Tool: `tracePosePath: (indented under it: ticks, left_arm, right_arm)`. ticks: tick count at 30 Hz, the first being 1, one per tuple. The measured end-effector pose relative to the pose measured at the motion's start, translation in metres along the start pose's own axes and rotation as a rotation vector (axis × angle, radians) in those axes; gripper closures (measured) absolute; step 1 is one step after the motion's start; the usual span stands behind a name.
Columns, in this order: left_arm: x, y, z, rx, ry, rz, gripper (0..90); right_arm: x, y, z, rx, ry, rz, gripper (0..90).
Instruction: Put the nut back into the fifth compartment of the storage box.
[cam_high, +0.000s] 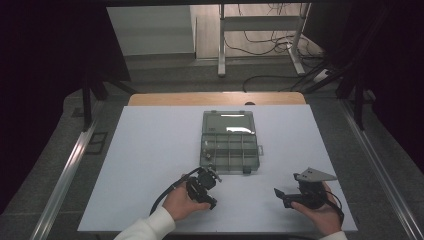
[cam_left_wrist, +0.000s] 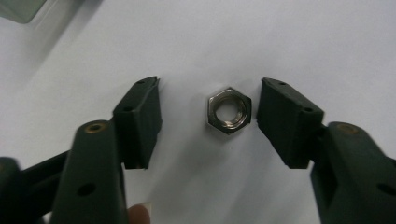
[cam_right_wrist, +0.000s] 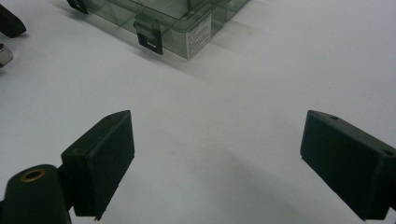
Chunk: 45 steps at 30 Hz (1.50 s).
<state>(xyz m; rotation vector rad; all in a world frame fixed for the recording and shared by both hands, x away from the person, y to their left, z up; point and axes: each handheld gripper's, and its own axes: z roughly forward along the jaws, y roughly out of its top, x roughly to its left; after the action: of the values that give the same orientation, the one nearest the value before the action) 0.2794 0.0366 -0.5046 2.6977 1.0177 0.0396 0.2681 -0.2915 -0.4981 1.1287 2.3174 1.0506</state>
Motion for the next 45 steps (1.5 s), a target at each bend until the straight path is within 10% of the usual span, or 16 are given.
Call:
tracePosePath:
  ticks: [9,45]
  left_arm:
    - [0.002,0.001,-0.003,0.016,-0.015,0.015,68.9]
    - [0.023,0.001,-0.037,-0.091,-0.052,0.006,69.7]
  right_arm:
    - [0.000,0.000,-0.001,-0.003,-0.003,0.000,9.9]
    - [-0.001,-0.001,-0.001,0.000,-0.010,-0.001,9.9]
